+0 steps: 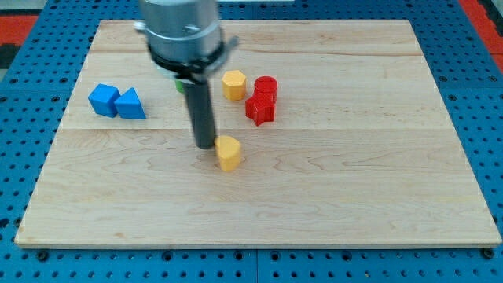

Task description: Place the yellow hexagon right to the yellow heart

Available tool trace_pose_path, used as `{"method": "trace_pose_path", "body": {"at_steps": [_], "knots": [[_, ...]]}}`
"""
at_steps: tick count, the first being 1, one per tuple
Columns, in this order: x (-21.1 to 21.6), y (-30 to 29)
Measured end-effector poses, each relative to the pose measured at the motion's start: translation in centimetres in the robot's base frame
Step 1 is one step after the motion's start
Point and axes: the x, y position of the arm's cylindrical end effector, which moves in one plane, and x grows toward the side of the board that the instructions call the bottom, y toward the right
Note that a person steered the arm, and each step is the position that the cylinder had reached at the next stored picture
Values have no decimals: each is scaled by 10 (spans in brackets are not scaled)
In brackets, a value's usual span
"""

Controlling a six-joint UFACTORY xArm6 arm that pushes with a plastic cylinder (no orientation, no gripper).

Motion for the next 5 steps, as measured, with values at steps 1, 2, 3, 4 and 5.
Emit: {"method": "trace_pose_path", "body": {"at_steps": [1, 2, 3, 4, 5], "knots": [[6, 29], [25, 27], [69, 27], [26, -37], [-34, -106]]}}
